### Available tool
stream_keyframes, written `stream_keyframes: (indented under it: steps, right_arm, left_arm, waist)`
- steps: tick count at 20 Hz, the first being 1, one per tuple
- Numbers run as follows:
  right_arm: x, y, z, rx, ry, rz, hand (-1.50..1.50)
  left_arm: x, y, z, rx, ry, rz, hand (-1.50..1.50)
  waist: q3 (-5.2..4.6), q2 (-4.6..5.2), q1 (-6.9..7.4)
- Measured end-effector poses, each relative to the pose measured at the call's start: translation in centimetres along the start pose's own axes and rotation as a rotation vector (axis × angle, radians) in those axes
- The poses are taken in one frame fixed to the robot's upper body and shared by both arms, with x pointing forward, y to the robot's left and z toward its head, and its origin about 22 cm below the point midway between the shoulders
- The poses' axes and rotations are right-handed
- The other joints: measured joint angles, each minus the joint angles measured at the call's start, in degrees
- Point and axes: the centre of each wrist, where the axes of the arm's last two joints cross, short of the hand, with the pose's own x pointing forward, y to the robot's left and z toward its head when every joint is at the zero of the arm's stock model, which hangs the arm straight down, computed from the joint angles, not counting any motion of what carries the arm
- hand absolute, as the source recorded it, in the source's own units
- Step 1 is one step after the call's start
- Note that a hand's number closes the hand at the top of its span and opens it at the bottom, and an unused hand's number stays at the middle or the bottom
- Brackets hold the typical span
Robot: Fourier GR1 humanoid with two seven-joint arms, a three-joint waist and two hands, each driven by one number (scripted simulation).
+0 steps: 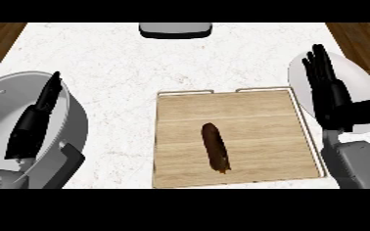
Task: Pick the sweet potato from the tray and place it in the plate
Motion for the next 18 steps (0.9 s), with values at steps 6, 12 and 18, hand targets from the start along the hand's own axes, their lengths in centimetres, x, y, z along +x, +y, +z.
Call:
stream_keyframes:
  steps: [6,12,18]
  right_arm:
    - [2.5,6.7,0.5,0.436,0.043,0.128,1.5]
    - [6.5,6.5,-0.9,0.667,-0.265,0.776,1.5]
    - [3.6,9.9,3.1,0.739,-0.18,0.543,-1.5]
  left_arm:
    - [1.0,-3.1,-0.2,-0.011,0.091,0.127,0.0]
    - [0.3,-3.7,0.6,-0.016,0.22,0.156,0.0]
    - [0.9,-3.6,1.8,0.053,0.286,0.162,0.0]
  waist:
    - [0.63,0.67,3.42]
    - [0.31,-0.66,4.33]
    - [2.12,0.04,2.4]
